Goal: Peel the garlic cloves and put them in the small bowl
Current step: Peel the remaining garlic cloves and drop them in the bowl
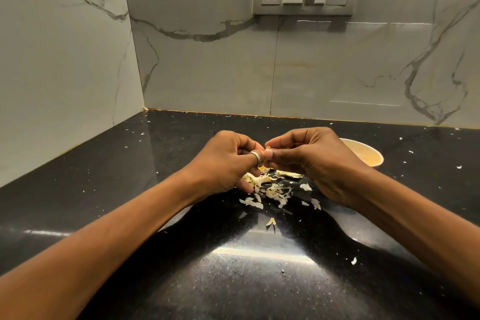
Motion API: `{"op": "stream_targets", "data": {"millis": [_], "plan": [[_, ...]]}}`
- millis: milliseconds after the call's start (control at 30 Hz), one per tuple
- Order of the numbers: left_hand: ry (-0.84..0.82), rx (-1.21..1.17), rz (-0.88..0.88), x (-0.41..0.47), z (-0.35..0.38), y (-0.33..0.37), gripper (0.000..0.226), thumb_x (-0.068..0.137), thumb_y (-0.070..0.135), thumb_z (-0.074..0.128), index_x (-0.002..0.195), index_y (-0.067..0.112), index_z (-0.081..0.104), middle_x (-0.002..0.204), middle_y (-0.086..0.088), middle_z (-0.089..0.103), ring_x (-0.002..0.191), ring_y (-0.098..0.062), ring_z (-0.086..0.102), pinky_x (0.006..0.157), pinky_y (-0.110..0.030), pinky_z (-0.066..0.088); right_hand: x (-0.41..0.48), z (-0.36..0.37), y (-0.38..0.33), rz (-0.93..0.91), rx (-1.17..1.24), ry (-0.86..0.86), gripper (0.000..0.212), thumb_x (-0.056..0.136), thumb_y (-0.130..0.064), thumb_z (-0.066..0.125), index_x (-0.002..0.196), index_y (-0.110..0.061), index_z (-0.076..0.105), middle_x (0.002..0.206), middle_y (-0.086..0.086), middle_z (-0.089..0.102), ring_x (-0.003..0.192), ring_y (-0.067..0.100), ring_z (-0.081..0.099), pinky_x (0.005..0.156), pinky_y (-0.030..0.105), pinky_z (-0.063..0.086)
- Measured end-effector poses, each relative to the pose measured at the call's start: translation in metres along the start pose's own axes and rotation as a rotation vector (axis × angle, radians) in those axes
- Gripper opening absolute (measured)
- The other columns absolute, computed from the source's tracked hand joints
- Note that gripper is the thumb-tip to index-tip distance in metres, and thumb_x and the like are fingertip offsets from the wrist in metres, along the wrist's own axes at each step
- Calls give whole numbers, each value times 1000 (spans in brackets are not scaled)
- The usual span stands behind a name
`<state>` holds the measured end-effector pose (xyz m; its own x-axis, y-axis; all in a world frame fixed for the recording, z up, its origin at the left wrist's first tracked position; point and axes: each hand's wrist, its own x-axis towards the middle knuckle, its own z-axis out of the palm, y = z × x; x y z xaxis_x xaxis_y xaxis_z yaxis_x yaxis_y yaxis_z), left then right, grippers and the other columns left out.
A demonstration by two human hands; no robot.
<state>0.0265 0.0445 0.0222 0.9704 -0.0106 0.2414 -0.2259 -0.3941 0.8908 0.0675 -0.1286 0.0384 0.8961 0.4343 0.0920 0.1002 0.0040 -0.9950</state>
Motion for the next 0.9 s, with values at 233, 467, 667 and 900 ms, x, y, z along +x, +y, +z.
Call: {"op": "stream_targets", "data": {"millis": [233,467,667,900], "plan": [[31,-13,8,0,0,-1,11,95,19,67,99,8,70,84,-8,71,70,-8,67,51,-28,58,1,0,-2,13,12,15,17,78,8,74,94,6,73,91,25,74,74,22,74,65,22,61],[78,14,41,1,-2,-1,8,97,16,64,94,14,71,83,-4,72,71,-8,68,51,-28,58,1,-3,0,-18,-104,-6,13,86,4,72,98,2,75,91,19,76,77,20,72,70,25,62],[94,42,42,3,-2,-5,8,97,13,65,95,9,71,83,-7,73,69,-9,68,50,-29,58,6,-3,5,-25,-129,-48,14,89,7,68,100,2,76,95,22,75,82,22,72,78,29,62],[144,186,165,6,-4,-10,9,92,18,72,97,12,74,77,-11,71,66,-19,69,50,-32,59,9,-7,6,-12,-84,-42,18,88,7,67,101,0,76,91,16,76,79,16,70,70,21,58]]}}
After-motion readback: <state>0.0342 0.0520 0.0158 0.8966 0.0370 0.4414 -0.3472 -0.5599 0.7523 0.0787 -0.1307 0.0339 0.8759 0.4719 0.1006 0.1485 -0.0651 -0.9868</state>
